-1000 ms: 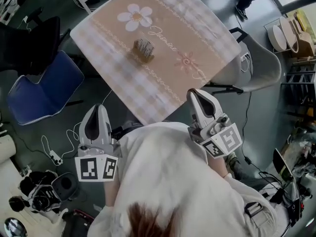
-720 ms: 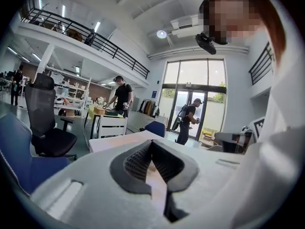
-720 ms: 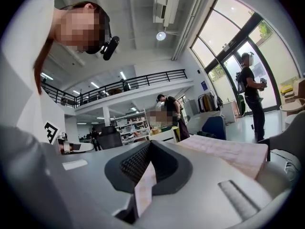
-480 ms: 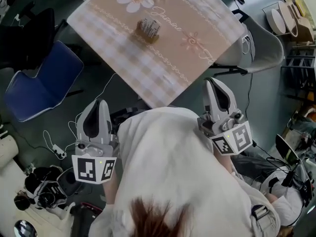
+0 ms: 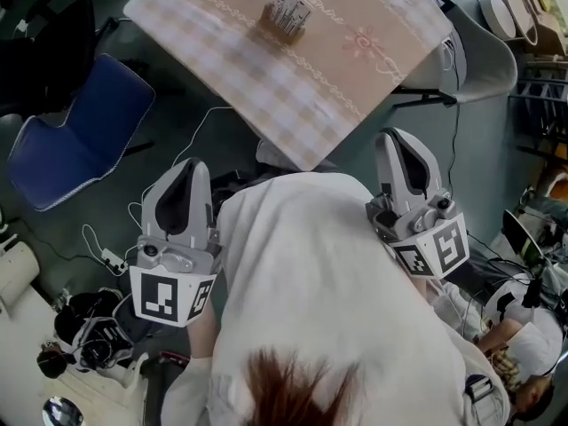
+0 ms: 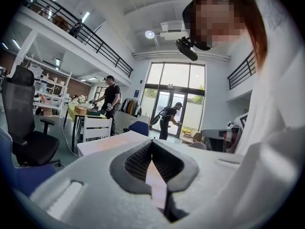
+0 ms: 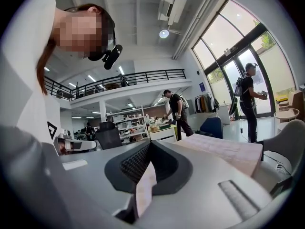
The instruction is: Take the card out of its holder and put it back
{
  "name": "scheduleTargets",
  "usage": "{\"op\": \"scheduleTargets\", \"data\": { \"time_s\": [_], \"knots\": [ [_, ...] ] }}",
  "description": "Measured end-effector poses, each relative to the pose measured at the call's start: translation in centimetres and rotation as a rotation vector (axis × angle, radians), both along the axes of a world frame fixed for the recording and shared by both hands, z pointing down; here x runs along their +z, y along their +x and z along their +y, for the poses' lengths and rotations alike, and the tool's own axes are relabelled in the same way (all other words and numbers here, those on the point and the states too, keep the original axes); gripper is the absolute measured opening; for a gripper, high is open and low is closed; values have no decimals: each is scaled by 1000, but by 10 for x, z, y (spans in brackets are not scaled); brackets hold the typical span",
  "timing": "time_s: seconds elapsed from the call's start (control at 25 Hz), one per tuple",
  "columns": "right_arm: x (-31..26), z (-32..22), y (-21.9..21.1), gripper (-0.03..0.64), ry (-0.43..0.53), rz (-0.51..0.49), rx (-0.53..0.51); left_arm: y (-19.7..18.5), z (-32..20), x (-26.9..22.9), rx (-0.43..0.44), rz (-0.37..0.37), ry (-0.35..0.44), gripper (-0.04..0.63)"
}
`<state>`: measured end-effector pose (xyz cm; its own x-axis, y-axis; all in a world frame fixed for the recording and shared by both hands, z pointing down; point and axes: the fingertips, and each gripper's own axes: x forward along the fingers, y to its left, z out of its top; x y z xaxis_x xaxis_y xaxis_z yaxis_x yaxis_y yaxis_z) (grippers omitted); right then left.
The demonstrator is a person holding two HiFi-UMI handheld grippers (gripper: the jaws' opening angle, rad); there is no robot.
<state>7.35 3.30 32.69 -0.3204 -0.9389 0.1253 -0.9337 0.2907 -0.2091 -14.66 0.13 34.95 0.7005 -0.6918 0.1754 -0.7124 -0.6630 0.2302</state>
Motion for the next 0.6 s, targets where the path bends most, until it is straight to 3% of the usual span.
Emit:
{"op": "scheduleTargets", "data": {
  "time_s": [0.6],
  "knots": [
    [9, 12, -35, -2, -16, 13, -6, -11, 7, 1, 80, 35, 24, 0]
  ]
}}
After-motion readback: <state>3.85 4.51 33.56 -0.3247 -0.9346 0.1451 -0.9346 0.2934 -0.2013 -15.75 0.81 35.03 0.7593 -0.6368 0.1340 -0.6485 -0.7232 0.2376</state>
